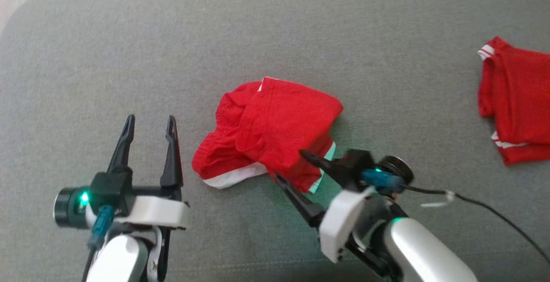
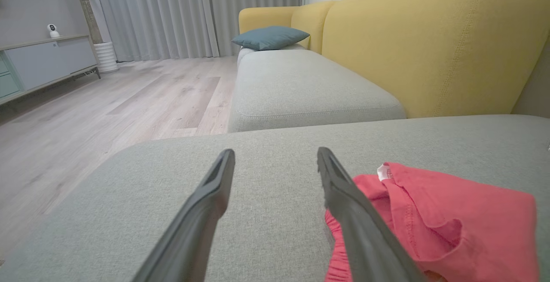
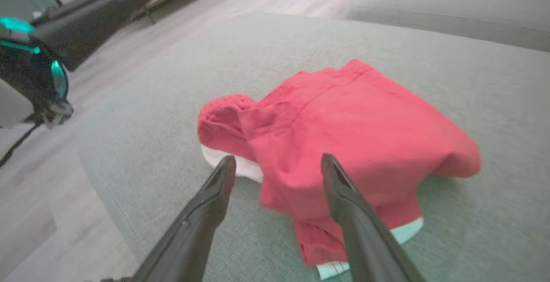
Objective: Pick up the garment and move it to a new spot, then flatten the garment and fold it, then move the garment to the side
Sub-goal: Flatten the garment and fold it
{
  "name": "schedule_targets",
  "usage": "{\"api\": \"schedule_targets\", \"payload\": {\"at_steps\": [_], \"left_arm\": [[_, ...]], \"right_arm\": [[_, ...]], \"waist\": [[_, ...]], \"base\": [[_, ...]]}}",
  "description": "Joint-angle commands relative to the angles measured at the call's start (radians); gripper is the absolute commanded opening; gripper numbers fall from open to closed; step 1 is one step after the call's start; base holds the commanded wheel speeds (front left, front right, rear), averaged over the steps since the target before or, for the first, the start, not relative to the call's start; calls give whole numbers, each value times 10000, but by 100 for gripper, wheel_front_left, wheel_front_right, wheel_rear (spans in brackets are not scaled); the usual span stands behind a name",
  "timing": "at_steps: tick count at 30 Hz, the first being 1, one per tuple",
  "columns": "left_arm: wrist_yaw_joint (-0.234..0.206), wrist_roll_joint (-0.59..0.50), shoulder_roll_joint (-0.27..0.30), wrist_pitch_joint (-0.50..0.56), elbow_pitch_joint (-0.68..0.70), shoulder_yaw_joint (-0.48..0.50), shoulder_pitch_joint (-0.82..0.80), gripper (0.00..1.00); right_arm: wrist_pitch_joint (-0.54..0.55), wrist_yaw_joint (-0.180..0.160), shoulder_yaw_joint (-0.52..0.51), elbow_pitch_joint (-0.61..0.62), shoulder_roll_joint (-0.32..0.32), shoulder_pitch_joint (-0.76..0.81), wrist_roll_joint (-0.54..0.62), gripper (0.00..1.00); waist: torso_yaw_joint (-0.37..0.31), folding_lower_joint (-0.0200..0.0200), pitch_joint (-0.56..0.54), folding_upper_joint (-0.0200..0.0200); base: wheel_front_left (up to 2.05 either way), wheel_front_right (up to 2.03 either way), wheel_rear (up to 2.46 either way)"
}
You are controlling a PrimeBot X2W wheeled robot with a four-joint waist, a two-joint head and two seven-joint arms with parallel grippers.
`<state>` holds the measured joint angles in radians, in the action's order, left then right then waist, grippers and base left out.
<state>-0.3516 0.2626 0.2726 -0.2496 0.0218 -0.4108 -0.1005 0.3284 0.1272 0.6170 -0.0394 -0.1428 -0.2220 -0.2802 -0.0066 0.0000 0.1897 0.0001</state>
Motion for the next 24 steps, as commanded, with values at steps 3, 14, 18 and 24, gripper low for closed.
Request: {"api": "schedule_targets", "payload": {"at_steps": [3,14,18,24], "left_arm": [[36,-21,-43,-119,233,314,-516,100],[296,-180,-351,-121,119,512,-654,100],[376,-256,-456,-121,82,602,-624,100],[481,-372,-542,-121,85,747,-560,100]], "right_arm": [[306,35,775,-297,-90,-911,136,100],[838,35,1522,-1859,103,-2417,748,0],[291,35,699,-1713,259,-2268,346,0],[-287,35,-1862,-1425,508,-1649,-75,0]], "waist": [[218,0,208,-1],[522,0,495,-1],[540,0,466,-1],[390,0,432,-1]], "base": [[0,0,0],[0,0,0],[0,0,0],[0,0,0]]}}
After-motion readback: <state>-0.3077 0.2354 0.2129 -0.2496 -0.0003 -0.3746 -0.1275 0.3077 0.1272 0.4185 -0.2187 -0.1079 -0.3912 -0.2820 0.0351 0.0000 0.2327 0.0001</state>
